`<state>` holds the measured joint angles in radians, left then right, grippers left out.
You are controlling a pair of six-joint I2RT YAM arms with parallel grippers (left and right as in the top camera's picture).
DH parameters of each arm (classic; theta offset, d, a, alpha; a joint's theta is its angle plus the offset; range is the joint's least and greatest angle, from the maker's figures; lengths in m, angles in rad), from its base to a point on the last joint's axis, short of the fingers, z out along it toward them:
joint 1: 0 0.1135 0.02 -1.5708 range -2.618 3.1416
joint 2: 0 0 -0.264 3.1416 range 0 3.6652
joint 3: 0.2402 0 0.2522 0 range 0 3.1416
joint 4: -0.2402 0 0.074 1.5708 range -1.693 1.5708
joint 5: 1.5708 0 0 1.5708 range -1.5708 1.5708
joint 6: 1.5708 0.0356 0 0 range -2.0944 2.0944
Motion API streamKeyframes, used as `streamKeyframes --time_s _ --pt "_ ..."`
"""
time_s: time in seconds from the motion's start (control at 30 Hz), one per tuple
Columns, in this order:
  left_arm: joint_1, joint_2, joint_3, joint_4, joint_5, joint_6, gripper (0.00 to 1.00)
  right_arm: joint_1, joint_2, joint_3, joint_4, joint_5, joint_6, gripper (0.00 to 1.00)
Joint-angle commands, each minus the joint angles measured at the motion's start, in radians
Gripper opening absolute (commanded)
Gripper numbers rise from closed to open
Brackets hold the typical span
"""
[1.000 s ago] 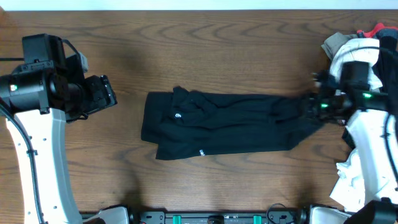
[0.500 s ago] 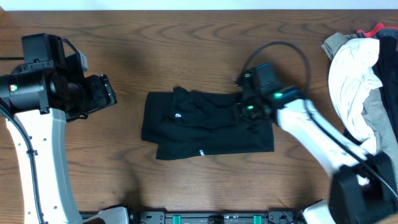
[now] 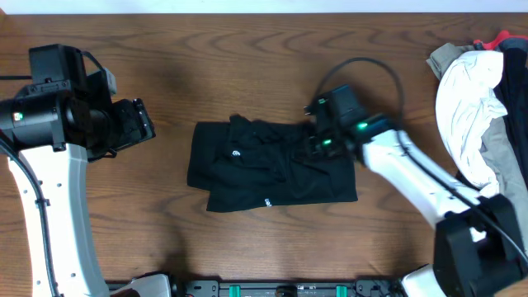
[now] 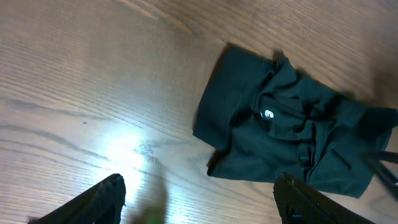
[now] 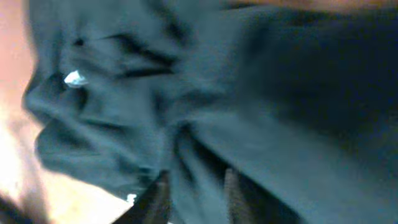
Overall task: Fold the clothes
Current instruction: 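Fold the strip's right end leftward over the middle with the right gripper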
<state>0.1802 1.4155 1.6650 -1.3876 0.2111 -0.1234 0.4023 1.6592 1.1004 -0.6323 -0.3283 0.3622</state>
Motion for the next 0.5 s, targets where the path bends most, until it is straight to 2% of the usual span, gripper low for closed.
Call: streamKeyframes --time_s 0.0,0.27,0.47 --pt "-0.002 -0.013 0.021 0.004 0.007 0.01 0.78 -0.076 -0.009 0.008 -0.046 0.041 0.007 0.19" --pt "-0.002 -0.013 0.021 0.021 0.007 0.01 0.78 -0.026 0.118 -0.043 -0.011 0.041 0.016 0.11" --pt "-0.002 -0.013 0.021 0.021 0.007 0.01 0.78 0.097 0.166 -0.047 -0.036 -0.208 -0.014 0.03"
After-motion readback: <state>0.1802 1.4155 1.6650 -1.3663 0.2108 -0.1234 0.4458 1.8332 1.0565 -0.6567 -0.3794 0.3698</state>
